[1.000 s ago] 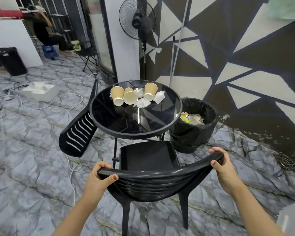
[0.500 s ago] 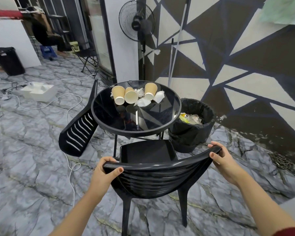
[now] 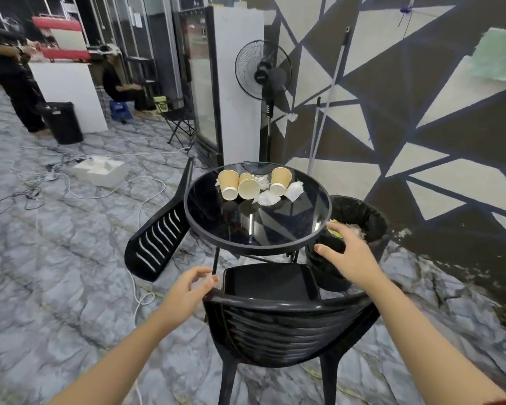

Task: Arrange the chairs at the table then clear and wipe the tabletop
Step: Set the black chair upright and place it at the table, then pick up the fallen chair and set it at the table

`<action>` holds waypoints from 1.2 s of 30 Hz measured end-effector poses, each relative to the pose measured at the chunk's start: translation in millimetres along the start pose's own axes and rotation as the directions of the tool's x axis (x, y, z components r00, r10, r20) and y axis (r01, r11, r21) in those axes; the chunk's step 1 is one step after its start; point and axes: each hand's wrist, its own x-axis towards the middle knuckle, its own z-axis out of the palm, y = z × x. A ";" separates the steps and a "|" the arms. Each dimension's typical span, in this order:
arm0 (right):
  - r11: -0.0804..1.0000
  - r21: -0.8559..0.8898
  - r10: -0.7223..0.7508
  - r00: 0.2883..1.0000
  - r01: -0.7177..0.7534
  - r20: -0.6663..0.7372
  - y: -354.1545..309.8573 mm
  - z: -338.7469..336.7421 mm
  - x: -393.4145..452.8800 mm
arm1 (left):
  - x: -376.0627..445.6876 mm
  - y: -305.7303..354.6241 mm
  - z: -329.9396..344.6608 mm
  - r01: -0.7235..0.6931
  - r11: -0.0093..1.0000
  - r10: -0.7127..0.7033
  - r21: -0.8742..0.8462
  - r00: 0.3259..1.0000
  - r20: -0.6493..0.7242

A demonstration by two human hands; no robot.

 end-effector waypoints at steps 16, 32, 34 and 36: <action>0.909 -0.270 0.010 0.632 0.317 0.775 -154.1 279.9 -11.9 | -25.1 -73.6 -164.3 0.245 0.852 -0.212 0.462 0.969 -0.123; 0.891 -0.364 0.145 0.591 0.271 0.794 -242.1 450.9 33.3 | 15.3 -162.3 -354.1 0.249 0.684 -0.326 0.685 0.945 -0.018; 0.888 -0.370 0.151 0.587 0.273 0.795 -248.9 465.8 43.4 | 22.8 -169.8 -364.9 0.257 0.687 -0.338 0.680 0.941 -0.015; 0.886 -0.370 0.153 0.575 0.281 0.804 -255.4 480.9 57.1 | 33.0 -177.5 -376.4 0.273 0.697 -0.351 0.663 0.936 -0.016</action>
